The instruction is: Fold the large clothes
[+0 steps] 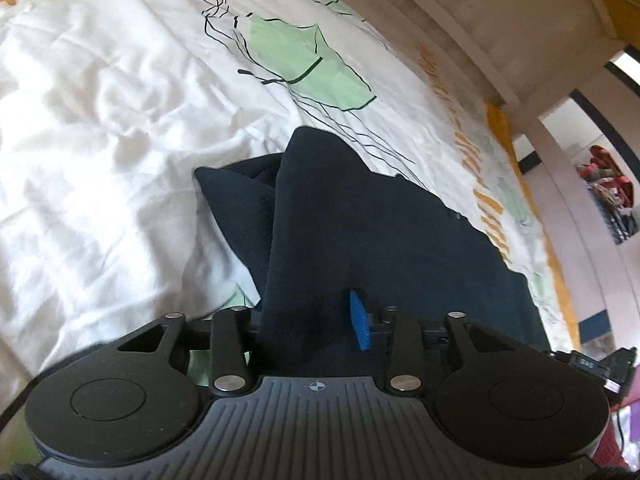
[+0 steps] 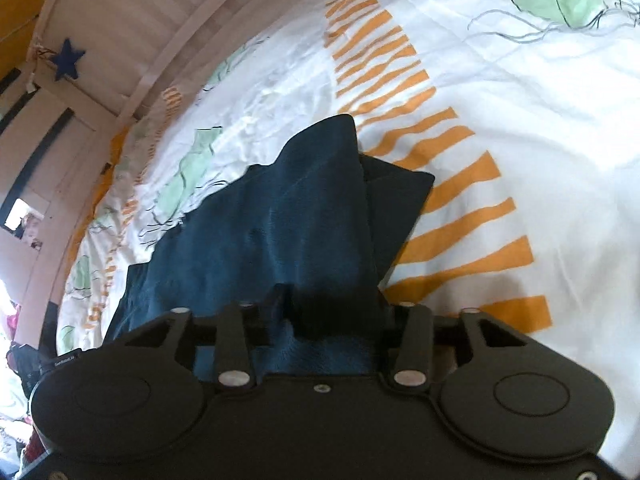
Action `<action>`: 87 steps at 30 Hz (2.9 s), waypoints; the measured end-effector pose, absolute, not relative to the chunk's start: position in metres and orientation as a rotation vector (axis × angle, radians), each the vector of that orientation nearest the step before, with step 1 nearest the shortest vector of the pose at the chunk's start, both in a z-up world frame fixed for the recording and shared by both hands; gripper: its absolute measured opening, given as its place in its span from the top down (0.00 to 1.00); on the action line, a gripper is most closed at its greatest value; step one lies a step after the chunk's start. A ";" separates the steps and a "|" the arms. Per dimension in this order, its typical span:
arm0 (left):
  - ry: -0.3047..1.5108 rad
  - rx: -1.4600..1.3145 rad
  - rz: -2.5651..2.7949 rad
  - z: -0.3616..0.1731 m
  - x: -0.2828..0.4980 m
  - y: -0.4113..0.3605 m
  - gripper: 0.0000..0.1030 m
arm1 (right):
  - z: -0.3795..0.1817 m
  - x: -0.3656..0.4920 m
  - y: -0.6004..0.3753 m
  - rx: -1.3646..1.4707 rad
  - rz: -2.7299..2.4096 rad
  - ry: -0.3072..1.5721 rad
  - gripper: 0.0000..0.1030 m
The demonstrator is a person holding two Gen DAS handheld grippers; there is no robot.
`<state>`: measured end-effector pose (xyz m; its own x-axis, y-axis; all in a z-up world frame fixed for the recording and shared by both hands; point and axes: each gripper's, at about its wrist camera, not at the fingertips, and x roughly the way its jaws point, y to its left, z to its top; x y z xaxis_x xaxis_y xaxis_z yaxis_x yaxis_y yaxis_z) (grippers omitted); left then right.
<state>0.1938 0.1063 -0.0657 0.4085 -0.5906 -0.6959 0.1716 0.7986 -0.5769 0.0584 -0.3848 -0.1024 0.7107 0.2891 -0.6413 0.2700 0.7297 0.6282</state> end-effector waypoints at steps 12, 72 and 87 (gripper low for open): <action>0.997 -0.466 -0.410 -0.080 0.226 0.096 0.53 | -0.112 0.080 -0.391 0.746 0.021 0.716 0.33; 0.818 0.057 -0.341 -0.049 0.141 -0.084 0.12 | -0.111 0.077 -0.356 0.471 0.048 0.635 0.00; 0.689 0.054 -0.400 -0.037 0.072 -0.084 0.80 | -0.112 0.076 -0.357 0.473 0.049 0.632 0.00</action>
